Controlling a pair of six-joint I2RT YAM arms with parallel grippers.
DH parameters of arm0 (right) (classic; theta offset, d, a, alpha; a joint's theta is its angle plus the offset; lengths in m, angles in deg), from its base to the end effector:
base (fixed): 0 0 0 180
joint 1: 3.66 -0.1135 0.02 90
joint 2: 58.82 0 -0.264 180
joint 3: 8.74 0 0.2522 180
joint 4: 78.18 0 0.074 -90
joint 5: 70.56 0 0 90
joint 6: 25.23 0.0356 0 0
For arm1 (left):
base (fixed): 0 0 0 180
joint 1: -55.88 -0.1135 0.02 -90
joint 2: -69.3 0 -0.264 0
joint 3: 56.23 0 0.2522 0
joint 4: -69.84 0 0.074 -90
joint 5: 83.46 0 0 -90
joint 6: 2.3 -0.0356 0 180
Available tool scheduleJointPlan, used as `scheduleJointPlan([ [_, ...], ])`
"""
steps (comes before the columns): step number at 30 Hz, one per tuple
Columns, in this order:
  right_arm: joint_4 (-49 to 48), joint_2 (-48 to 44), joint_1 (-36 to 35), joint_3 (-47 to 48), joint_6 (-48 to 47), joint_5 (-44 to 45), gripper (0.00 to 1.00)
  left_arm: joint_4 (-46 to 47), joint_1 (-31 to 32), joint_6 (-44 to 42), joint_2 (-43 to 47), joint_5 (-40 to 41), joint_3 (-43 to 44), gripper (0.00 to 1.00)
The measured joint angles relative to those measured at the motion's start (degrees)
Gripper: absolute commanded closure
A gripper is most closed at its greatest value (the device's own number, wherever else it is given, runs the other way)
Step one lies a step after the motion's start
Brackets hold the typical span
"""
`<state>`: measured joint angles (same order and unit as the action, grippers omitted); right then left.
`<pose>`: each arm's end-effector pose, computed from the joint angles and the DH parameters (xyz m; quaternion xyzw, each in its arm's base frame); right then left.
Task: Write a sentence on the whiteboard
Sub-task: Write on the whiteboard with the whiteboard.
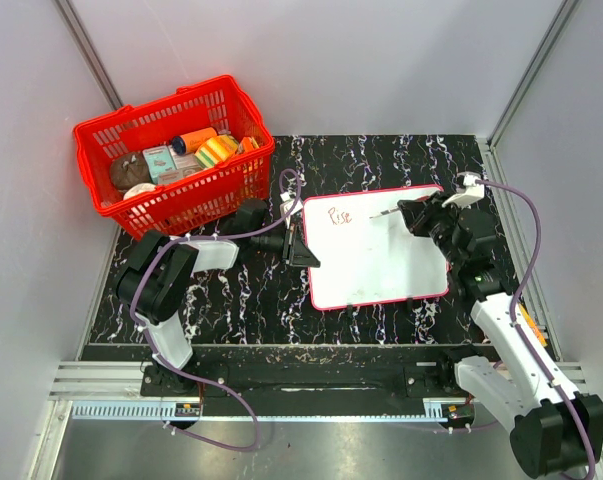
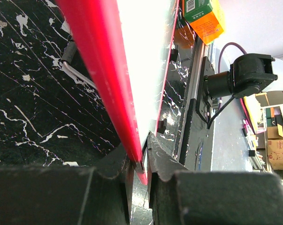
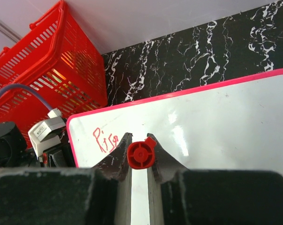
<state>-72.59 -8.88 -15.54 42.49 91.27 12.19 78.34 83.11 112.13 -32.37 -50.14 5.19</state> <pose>0.2058 0.0479 0.3130 0.0504 0.7312 0.2669 0.6258 0.2935 -0.1845 0.1599 0.2498 0.7630 -0.5599 0.2049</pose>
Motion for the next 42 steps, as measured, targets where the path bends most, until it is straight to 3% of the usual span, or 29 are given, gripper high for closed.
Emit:
scheduleJointPlan([
  [9,2.97,-0.17,-1.18,0.26,-2.6,0.26,1.0,0.0,0.02,0.0,0.0,0.02,0.0,1.0],
  [18,4.5,-3.48,-14.45,0.55,-10.01,11.41,1.0,-0.02,0.02,0.0,0.0,0.04,0.0,1.0],
  [24,4.15,-1.77,-14.64,0.55,-11.06,17.44,1.0,-0.02,0.02,-0.02,0.0,0.07,0.0,1.0],
  [42,-0.61,2.01,-14.64,1.18,-11.08,22.8,1.0,-0.04,0.07,-0.02,0.0,0.09,0.0,1.0],
])
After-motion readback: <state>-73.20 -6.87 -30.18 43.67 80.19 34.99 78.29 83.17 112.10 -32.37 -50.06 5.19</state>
